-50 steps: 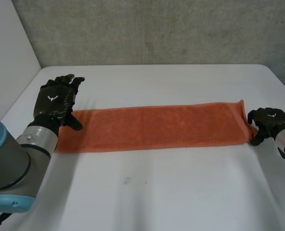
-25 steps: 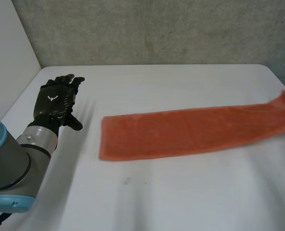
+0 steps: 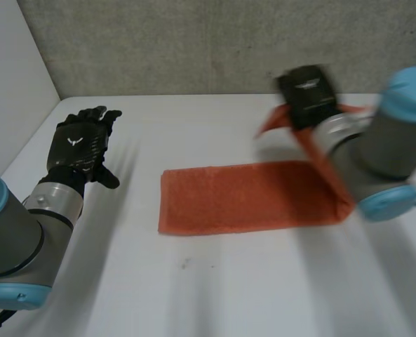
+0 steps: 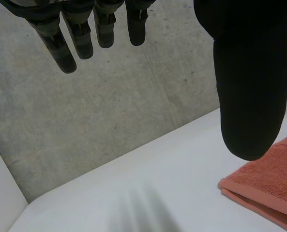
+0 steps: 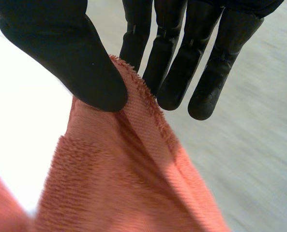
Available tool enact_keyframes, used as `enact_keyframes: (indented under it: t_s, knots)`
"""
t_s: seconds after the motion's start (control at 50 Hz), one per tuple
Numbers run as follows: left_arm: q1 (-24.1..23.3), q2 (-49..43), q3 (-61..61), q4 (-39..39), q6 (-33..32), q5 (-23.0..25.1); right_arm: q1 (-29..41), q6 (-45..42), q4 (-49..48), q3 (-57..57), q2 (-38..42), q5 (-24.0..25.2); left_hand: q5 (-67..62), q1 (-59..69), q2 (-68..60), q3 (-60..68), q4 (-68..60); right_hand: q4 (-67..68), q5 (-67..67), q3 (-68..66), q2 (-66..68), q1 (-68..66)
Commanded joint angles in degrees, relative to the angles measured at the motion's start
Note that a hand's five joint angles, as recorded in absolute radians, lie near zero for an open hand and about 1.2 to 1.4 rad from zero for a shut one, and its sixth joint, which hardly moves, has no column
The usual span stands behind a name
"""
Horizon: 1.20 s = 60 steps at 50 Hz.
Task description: Fold the laundry
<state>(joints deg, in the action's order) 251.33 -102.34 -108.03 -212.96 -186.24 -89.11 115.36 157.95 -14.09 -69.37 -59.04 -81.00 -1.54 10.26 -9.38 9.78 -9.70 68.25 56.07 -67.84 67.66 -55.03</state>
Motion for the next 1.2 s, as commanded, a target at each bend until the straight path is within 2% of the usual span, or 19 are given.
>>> enact_keyframes:
  t_s: [0.02, 0.12, 0.24, 0.26, 0.28, 0.3, 0.32, 0.34, 0.4, 0.44, 0.54, 0.58, 0.64, 0.68, 0.78, 0.88, 1.08, 1.16, 1.2]
  knots:
    - [0.21, 0.12, 0.02, 0.09, 0.0, -0.01, 15.16, 0.16, 0.03, 3.89, 9.3, 3.22, 1.54, -0.26, -0.62, 0.22, -0.3, 11.75, 13.93, -12.16, 12.34, -24.97]
    - [0.04, 0.12, -0.07, 0.09, -0.09, 0.08, 21.21, -0.54, 2.3, 3.98, 17.02, 3.13, 1.54, -0.26, -0.62, 0.22, -0.3, 11.75, 13.93, -12.16, 12.34, -24.97]
    - [-0.67, 0.21, 0.1, 0.09, -0.18, 0.25, 22.19, -0.89, 4.42, 4.33, 17.56, 2.69, 1.54, -0.26, -0.62, 0.22, -0.3, 11.75, 13.93, -12.16, 12.34, -24.97]
    - [-0.67, 0.21, 0.11, 0.09, -0.18, 0.25, 22.1, -0.63, 4.42, 4.42, 16.34, 2.52, 1.54, -0.26, -0.62, 0.22, -0.3, 5.81, 7.99, -6.23, 6.4, -19.03]
    - [-0.75, 0.38, 0.28, 0.09, -0.18, 0.34, 22.01, -0.37, 4.33, 4.51, 14.33, 2.17, 1.54, -0.26, -0.62, 0.22, -0.3, -17.4, -15.22, 16.98, -16.8, 4.17]
    - [-0.93, 0.39, 0.54, 0.09, -0.18, 0.34, 22.01, -0.37, 4.33, 4.51, 14.31, 2.16, 1.54, -0.26, -0.62, 0.22, -0.3, -17.63, -15.45, 17.21, -17.03, 4.4]
    - [-0.93, 0.39, 0.54, 0.09, -0.18, 0.34, 21.84, -0.02, 4.16, 4.51, 12.04, 1.64, 1.54, -0.26, -0.62, 0.22, -0.3, -41.61, -39.43, 41.2, -41.02, 28.39]
    - [-1.45, 0.39, 1.07, 0.09, -0.18, 0.34, 21.58, -0.01, 4.16, 4.51, 10.28, 0.59, 1.54, -0.26, -0.62, 0.22, -0.3, -57.51, -55.32, 57.09, -56.91, 44.28]
    - [-3.21, 0.3, 2.12, 0.0, -0.18, 0.43, 21.05, 0.16, 4.25, 4.51, 8.95, -0.82, 1.54, -0.26, -0.62, 0.22, -0.3, -58.25, -56.07, 57.84, -57.66, 45.03]
    - [-4.18, 0.21, 2.92, 0.09, -0.09, 0.43, 19.04, 0.95, 4.51, 3.55, 6.85, -4.32, 1.54, -0.26, -0.62, 0.22, -0.3, -58.25, -56.07, 57.84, -57.66, 45.03]
    - [-8.14, 0.03, 4.06, 0.09, -0.09, 0.43, 15.79, 3.93, 5.12, -0.83, 2.11, -8.55, 1.54, -0.26, -0.62, 0.22, -0.3, -58.25, -56.07, 57.84, -57.66, 45.03]
    - [-11.28, -0.75, 5.37, 0.09, 0.0, 0.52, 13.95, 5.07, 5.12, -3.11, 0.7, -9.25, 1.54, -0.26, -0.62, 0.22, -0.3, -58.25, -56.07, 57.84, -57.66, 45.03]
    - [-12.97, -1.55, 6.17, 0.0, 0.0, 0.52, 9.99, 6.31, 5.12, -7.86, -1.68, -9.44, 1.54, -0.26, -0.62, 0.22, -0.3, -58.25, -56.07, 57.84, -57.66, 45.03]
    - [-16.47, -5.04, 8.44, 0.09, 0.0, 0.52, 8.13, 6.14, 5.12, -10.17, -2.39, -9.44, 1.33, -0.05, -0.83, 0.44, -0.52, -58.25, -56.07, 57.84, -57.66, 45.03]
    - [-19.64, -11.46, 12.22, 0.17, -0.17, 0.61, 3.56, 5.79, 4.95, -16.76, -3.27, -9.44, 1.5, -0.22, -0.66, 0.27, -0.35, -58.25, -56.07, 57.84, -57.66, 45.03]
    - [-20.09, -19.01, 16.61, 0.35, -0.53, 0.61, 0.31, 5.35, 4.25, -22.2, -3.36, -9.26, 1.33, -0.05, -0.83, 0.44, -0.52, -58.25, -56.07, 57.84, -57.66, 45.03]
    - [-18.86, -29.76, 25.33, 4.04, -0.7, 0.43, -0.13, 2.54, -0.66, -25.63, -1.96, -8.56, 1.16, 0.12, -1.0, 0.6, -0.69, -55.69, -53.51, 55.27, -55.09, 42.46]
    - [-15.45, -31.17, 26.73, 5.45, -0.7, -0.27, -0.22, 0.16, -3.31, -26.34, -0.99, -8.56, -0.18, 1.46, -2.33, 1.94, -2.02, -52.62, -50.44, 52.2, -52.02, 39.39]
    - [-14.04, -31.17, 26.82, 5.54, -0.79, -0.8, -0.22, -1.41, -4.54, -26.43, 0.15, -8.56, -0.52, 1.8, -2.68, 2.28, -2.37, -45.6, -43.41, 45.18, -45.0, 32.37]
